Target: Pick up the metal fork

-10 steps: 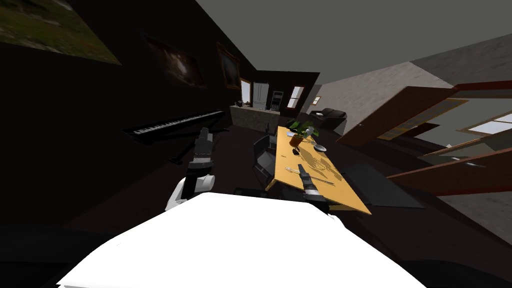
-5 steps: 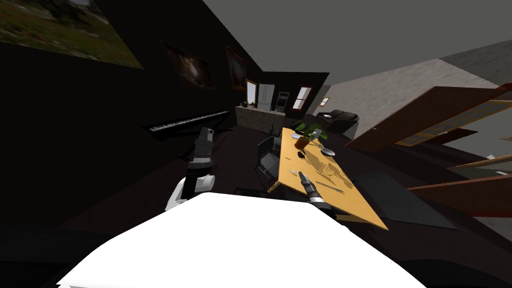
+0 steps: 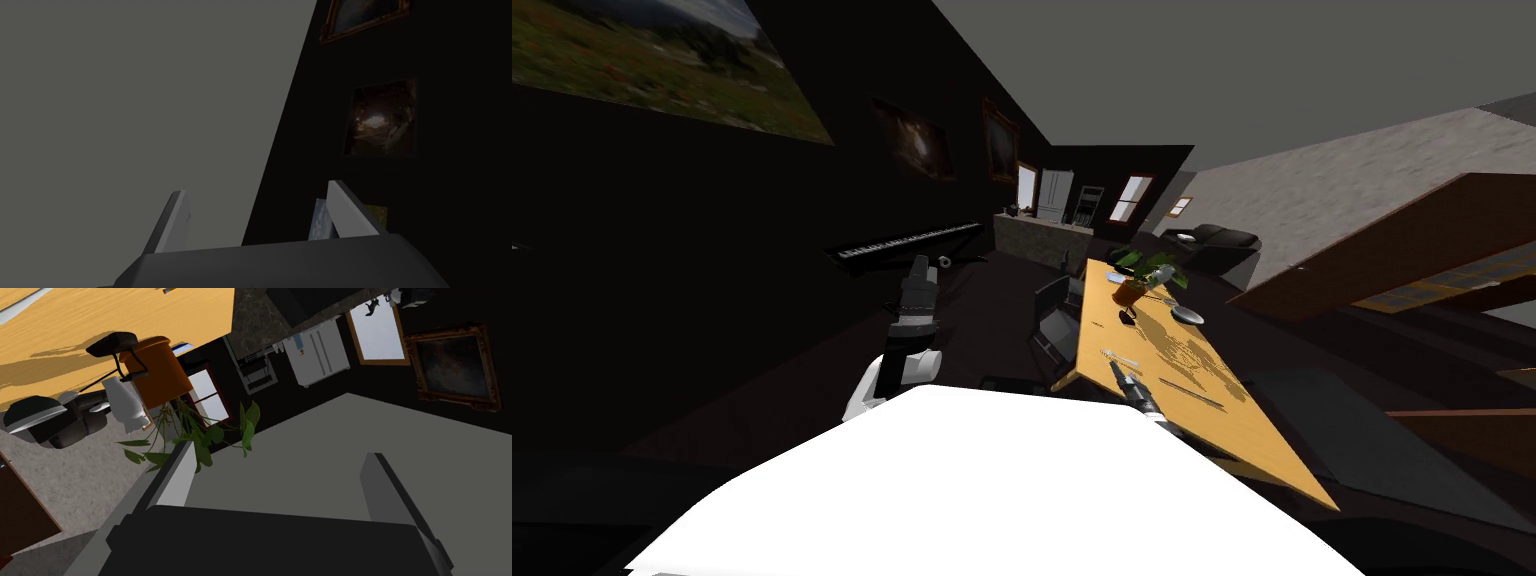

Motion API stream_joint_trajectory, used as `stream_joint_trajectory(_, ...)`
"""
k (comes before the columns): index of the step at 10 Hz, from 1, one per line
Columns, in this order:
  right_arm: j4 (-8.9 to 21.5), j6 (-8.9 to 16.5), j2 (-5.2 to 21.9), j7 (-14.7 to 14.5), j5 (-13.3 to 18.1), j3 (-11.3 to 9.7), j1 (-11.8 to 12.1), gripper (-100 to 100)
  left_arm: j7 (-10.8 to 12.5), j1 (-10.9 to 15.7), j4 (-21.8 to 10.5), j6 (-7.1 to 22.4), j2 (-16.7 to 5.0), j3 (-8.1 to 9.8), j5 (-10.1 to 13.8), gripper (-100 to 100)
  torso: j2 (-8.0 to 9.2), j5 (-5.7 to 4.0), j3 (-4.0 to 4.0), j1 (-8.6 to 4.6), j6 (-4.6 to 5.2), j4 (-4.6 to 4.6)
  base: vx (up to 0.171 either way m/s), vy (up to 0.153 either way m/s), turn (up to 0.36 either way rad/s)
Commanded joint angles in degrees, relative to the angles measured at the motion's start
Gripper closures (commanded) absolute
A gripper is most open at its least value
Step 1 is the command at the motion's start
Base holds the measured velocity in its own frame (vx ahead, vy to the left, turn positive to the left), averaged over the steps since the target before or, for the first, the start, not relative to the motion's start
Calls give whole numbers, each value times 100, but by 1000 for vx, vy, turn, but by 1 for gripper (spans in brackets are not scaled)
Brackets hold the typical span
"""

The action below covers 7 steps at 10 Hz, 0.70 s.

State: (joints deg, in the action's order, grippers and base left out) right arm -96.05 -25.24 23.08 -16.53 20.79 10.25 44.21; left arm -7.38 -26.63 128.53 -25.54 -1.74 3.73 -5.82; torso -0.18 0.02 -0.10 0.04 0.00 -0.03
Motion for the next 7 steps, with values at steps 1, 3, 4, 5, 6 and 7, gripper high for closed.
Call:
stream_joint_trajectory(1,196,14,86,-89,98,10,72,-100,0,0,0,0,0,0,0,0,0,0,0,0,0,0,50,13,72)
stream_joint_trajectory(3,453,40,204,-222,283,1,139,-100,0,0,0,0,0,0,0,0,0,0,0,-1,0,0,52,18,105)
stream_joint_trajectory(4,702,63,326,-349,477,-14,199,-100,0,0,0,0,0,0,0,0,1,-1,0,-3,2,0,58,14,164)
stream_joint_trajectory(5,711,63,326,-349,477,-14,199,-100,0,0,0,0,0,0,0,0,-1,0,0,-3,0,0,53,8,77)
stream_joint_trajectory(6,914,84,453,-471,680,-36,252,-100,0,-1,0,0,0,1,0,0,1,-1,0,-4,2,0,69,14,143)
stream_joint_trajectory(7,971,84,453,-471,680,-36,252,-100,0,0,0,0,0,0,0,0,-4,0,-2,-3,0,-1,61,2,78)
